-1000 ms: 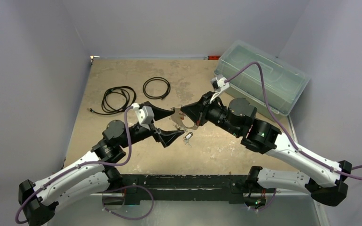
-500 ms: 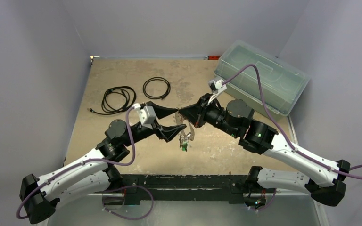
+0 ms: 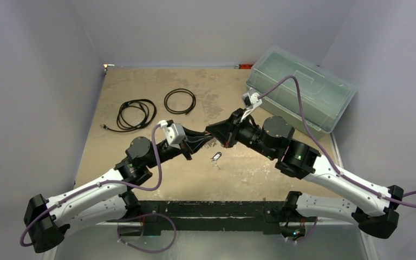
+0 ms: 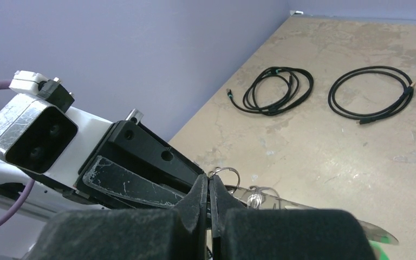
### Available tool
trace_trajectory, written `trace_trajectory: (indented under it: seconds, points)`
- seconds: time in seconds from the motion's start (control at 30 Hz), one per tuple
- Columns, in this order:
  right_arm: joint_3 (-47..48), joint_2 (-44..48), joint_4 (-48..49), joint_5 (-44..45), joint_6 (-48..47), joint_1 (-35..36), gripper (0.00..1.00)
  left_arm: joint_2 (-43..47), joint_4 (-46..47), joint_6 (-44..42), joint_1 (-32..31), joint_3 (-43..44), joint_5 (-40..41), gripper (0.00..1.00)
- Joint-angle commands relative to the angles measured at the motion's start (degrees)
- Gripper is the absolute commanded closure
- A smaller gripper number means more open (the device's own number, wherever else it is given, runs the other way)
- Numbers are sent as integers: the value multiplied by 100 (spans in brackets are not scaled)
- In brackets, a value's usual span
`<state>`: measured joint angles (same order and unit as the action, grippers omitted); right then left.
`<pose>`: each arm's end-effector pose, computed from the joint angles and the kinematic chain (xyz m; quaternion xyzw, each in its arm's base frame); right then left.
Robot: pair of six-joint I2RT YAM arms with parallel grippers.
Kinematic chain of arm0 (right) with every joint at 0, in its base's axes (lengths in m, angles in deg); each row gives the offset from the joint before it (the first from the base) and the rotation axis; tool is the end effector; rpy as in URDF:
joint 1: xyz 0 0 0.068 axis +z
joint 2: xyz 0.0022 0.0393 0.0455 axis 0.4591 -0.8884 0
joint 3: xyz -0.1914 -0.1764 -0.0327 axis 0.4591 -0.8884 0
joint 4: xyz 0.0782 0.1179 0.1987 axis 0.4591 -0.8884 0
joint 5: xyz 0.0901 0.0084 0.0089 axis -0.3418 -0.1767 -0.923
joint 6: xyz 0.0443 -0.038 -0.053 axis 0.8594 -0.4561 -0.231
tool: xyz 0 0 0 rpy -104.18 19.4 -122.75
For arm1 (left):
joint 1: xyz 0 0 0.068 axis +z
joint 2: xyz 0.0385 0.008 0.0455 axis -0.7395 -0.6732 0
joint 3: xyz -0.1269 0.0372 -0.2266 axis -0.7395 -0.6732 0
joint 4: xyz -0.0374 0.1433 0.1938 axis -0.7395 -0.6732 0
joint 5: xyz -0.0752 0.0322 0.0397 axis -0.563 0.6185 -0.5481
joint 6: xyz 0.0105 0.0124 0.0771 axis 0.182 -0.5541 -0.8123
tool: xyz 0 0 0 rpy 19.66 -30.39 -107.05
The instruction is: Put the keys on the keyring
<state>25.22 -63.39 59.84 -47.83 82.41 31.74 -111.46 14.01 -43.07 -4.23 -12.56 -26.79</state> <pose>0.1285 0.2024 0.4008 -0.1426 0.6986 0.4715 0.5190 0.1240 -0.1830 0.3338 0.3188 0.5357 -0.4429 0.6445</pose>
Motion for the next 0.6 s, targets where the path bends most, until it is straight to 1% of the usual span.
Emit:
trace_trajectory:
  seconds: [0.0, 0.47, 0.5, 0.57]
  points:
    - [20, 297, 586, 114, 125, -1, 100, -18, -120, -161, -79, 240, 66, 100]
    - [133, 476, 724, -10, 274, -1, 100, 10, -1044, -525, -366, 256, 798, 100]
    - [142, 481, 715, -9, 270, -1, 100, 25, -1131, -515, -394, 257, 903, 98]
    - [152, 505, 714, -3, 260, -1, 100, 79, -1351, -531, -444, 276, 1105, 85]
